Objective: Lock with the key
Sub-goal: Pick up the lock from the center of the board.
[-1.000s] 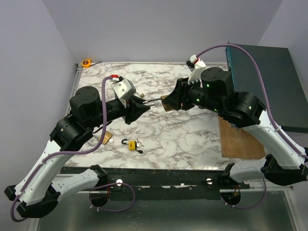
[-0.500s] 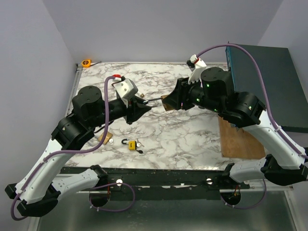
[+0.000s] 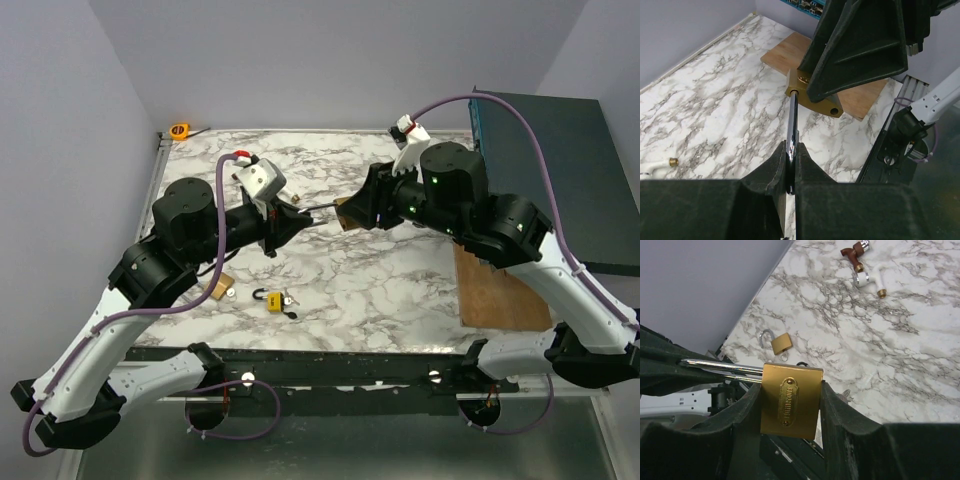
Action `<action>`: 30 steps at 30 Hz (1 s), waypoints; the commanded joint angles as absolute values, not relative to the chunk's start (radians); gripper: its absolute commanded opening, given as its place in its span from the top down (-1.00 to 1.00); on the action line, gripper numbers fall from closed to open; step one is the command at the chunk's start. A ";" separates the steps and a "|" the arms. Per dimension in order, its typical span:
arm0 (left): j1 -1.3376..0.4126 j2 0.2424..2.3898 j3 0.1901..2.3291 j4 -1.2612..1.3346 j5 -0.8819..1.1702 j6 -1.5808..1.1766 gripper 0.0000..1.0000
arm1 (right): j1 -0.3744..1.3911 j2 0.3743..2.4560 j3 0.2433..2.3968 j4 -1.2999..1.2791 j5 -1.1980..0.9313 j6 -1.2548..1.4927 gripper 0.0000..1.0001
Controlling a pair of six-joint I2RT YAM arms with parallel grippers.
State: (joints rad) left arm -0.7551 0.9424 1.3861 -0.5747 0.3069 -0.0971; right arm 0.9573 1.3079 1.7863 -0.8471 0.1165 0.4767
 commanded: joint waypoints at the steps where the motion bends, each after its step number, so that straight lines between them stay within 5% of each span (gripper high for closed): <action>1: -0.759 0.897 1.432 -0.565 0.254 -0.162 1.00 | 0.960 1.224 1.721 -0.671 0.139 0.478 0.73; 5: -0.759 0.876 1.488 -0.589 0.271 -0.176 1.00 | 0.960 1.173 1.658 -0.587 0.096 0.459 -0.11; 12: -0.759 0.840 1.596 -0.618 0.392 -0.183 1.00 | 0.960 1.039 1.513 -0.370 -0.077 0.395 -0.77; 30: -0.759 0.838 1.736 -0.513 0.518 -0.395 1.00 | 0.960 1.111 1.496 0.028 -0.557 0.382 -0.80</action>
